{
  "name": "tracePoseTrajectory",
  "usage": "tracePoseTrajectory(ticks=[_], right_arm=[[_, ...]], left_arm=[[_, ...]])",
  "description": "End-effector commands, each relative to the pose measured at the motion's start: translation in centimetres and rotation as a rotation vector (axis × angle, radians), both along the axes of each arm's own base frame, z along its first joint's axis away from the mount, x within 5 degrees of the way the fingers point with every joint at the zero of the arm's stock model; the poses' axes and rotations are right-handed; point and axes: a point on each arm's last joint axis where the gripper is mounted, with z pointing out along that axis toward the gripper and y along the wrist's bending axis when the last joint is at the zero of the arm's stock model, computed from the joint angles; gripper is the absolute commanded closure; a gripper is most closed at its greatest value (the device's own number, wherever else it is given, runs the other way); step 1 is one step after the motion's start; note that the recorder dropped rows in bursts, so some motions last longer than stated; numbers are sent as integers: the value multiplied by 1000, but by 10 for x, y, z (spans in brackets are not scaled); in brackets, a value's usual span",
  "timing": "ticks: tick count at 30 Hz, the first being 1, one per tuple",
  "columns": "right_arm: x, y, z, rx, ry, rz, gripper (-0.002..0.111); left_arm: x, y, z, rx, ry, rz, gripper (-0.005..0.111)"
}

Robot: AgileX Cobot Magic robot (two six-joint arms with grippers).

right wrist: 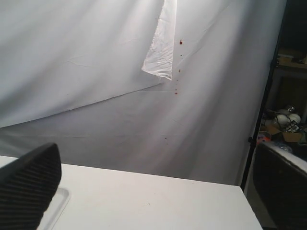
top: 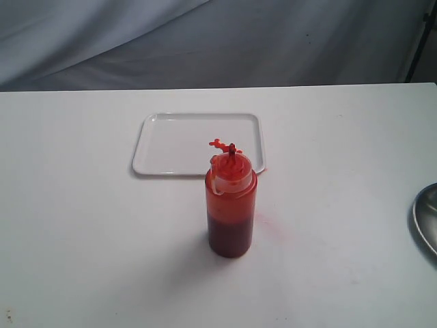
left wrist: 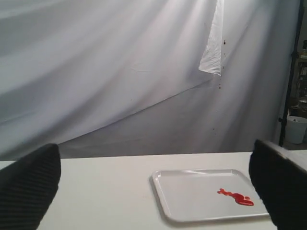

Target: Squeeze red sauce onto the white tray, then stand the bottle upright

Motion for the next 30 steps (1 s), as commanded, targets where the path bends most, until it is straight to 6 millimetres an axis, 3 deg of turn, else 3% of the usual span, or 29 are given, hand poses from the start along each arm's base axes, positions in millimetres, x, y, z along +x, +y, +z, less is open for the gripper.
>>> tracePoseTrajectory(ticks=[1, 15, 30], right_arm=[[0, -1, 0, 0, -7, -4, 3], [0, -1, 0, 0, -7, -4, 3], [0, -1, 0, 0, -7, -4, 3]], left_arm=[[2, 0, -10, 21, 14, 3, 2], [5, 1, -40, 78, 156, 22, 2], [5, 1, -45, 91, 204, 21, 2]])
